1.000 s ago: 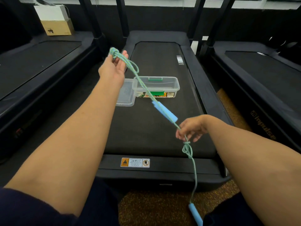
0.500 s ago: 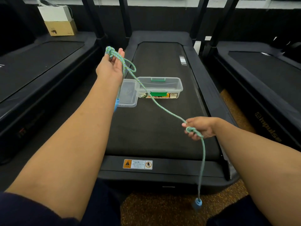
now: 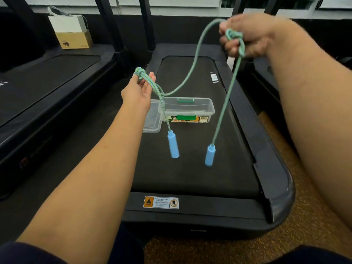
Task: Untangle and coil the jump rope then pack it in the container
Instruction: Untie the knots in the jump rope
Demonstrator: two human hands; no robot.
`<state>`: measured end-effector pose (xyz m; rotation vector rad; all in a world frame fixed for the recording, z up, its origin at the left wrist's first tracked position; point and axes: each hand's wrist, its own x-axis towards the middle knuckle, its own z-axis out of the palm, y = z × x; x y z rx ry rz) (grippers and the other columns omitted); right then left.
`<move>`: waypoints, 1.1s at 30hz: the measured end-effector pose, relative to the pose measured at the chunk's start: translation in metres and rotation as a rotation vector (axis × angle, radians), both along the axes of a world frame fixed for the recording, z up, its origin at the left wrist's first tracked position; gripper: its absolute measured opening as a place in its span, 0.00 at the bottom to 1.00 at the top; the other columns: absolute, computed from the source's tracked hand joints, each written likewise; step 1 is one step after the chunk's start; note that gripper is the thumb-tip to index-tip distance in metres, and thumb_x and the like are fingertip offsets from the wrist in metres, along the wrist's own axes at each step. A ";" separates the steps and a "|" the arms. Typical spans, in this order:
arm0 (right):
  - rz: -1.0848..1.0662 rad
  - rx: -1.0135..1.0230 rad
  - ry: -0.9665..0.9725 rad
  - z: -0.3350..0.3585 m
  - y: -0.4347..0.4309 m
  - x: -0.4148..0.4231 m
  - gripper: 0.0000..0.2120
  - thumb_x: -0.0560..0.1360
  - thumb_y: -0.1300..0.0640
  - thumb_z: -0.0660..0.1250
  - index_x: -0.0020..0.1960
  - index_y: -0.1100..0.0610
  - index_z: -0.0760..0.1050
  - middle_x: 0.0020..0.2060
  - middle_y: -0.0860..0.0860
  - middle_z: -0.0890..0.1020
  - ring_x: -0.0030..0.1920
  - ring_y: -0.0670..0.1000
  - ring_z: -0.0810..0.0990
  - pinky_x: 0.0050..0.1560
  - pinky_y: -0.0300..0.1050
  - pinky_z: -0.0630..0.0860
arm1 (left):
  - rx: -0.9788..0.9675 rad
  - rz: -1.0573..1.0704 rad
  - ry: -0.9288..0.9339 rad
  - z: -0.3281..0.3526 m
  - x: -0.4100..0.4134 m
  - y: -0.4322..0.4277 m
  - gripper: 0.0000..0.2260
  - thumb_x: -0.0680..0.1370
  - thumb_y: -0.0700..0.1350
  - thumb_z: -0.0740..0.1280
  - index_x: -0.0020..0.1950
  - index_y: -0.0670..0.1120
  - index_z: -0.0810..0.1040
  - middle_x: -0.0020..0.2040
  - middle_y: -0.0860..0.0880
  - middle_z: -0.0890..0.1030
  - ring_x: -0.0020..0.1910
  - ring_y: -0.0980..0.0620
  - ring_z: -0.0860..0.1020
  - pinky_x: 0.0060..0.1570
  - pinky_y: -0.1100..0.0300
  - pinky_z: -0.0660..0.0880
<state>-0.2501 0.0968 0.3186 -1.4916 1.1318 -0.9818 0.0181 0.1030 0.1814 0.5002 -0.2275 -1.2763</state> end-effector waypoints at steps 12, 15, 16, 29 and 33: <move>-0.446 -0.018 0.117 -0.199 -0.030 0.029 0.09 0.81 0.63 0.60 0.43 0.57 0.72 0.33 0.55 0.74 0.29 0.51 0.72 0.30 0.42 0.71 | 0.229 -0.070 -0.524 -0.066 -0.028 -0.023 0.10 0.82 0.42 0.65 0.41 0.42 0.75 0.37 0.46 0.76 0.34 0.50 0.77 0.36 0.59 0.75; -0.425 0.152 0.061 -0.271 -0.020 0.029 0.09 0.81 0.63 0.63 0.42 0.59 0.74 0.35 0.57 0.77 0.34 0.55 0.78 0.32 0.49 0.78 | 0.279 -0.124 -0.640 -0.095 -0.036 -0.019 0.06 0.81 0.42 0.66 0.49 0.39 0.77 0.39 0.45 0.78 0.39 0.49 0.79 0.42 0.58 0.79; -0.403 0.233 0.018 -0.285 -0.013 0.028 0.08 0.82 0.63 0.62 0.44 0.59 0.74 0.36 0.57 0.78 0.35 0.55 0.79 0.30 0.49 0.81 | 0.284 -0.145 -0.678 -0.105 -0.038 -0.017 0.07 0.81 0.42 0.66 0.52 0.38 0.76 0.40 0.44 0.78 0.41 0.48 0.80 0.44 0.56 0.79; -0.433 -0.024 0.624 -0.243 -0.013 0.025 0.14 0.78 0.61 0.65 0.61 0.52 0.80 0.60 0.58 0.80 0.59 0.58 0.78 0.57 0.46 0.75 | 0.277 -0.141 -1.007 -0.137 -0.046 -0.007 0.09 0.79 0.44 0.69 0.52 0.37 0.81 0.44 0.41 0.83 0.46 0.46 0.84 0.49 0.53 0.82; -0.462 -0.187 0.482 -0.223 -0.010 0.037 0.18 0.77 0.68 0.57 0.51 0.55 0.83 0.51 0.55 0.82 0.51 0.53 0.79 0.46 0.41 0.73 | 0.238 -0.158 -1.046 -0.133 -0.047 -0.001 0.09 0.79 0.43 0.69 0.52 0.37 0.81 0.40 0.44 0.83 0.43 0.48 0.82 0.45 0.57 0.81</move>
